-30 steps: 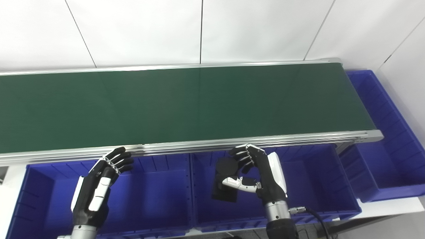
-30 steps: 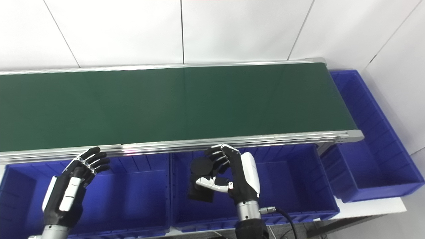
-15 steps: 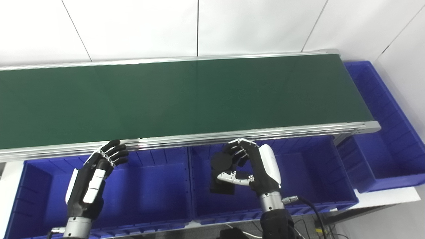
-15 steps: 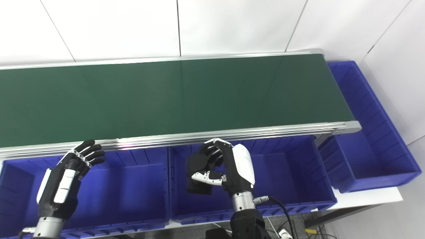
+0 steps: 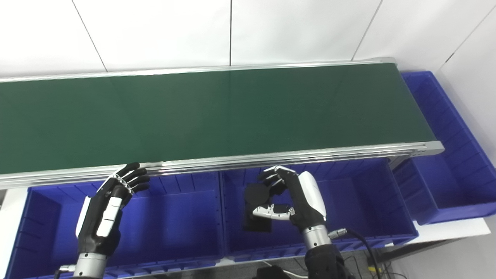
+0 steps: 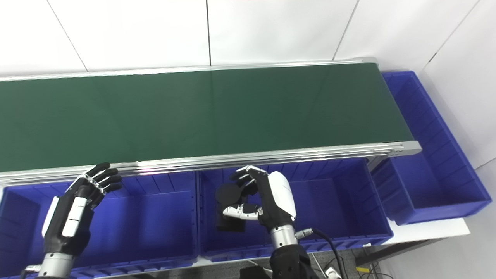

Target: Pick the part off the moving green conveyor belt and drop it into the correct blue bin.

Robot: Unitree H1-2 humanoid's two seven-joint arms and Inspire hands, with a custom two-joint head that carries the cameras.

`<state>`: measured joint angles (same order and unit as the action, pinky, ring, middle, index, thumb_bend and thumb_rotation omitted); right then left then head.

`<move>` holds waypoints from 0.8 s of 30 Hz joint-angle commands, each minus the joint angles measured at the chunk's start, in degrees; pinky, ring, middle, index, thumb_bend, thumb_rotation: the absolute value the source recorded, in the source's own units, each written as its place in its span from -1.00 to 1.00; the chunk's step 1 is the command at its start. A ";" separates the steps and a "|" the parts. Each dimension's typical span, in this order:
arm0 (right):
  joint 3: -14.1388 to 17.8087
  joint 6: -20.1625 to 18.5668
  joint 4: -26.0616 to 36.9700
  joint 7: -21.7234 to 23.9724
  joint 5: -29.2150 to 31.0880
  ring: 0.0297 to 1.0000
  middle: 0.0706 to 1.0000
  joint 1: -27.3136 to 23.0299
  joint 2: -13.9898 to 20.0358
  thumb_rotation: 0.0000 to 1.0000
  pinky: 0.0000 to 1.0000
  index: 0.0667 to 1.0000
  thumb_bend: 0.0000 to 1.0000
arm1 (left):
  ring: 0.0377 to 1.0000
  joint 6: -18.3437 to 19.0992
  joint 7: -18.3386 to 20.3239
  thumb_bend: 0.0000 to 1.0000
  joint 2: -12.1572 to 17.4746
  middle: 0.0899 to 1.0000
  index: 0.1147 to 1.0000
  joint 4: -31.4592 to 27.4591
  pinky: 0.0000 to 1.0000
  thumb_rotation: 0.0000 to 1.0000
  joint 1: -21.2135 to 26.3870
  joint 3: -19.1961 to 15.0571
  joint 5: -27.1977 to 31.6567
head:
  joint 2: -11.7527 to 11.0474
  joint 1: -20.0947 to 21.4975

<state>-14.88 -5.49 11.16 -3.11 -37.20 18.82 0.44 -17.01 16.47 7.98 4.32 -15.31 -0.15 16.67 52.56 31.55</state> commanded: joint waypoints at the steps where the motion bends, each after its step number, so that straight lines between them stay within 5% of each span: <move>1: -0.81 -2.04 2.88 1.84 -0.66 0.49 0.56 -0.91 0.30 -0.47 0.37 0.62 0.82 | 0.40 -1.36 0.77 0.30 0.30 0.43 0.47 -1.37 0.38 0.41 0.46 -0.19 0.31 | -0.01 -0.15; 9: -1.70 -4.18 4.17 4.93 -0.46 0.83 0.93 -1.22 1.48 -0.05 0.68 0.98 1.00 | 0.40 -0.95 0.59 0.29 0.25 0.44 0.48 -1.63 0.38 0.42 0.19 -0.15 0.16 | -0.17 -0.41; 24: -1.74 -1.51 5.19 3.41 1.46 0.75 0.87 -0.26 1.33 0.02 0.57 0.94 1.00 | 0.40 -1.79 0.60 0.28 -0.41 0.43 0.46 -1.33 0.38 0.41 -0.23 0.19 -0.17 | -1.52 -2.16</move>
<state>-16.41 -9.34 13.77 1.70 -36.53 18.59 2.32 -17.04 16.47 7.58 4.34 -15.67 -0.02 16.64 51.16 29.62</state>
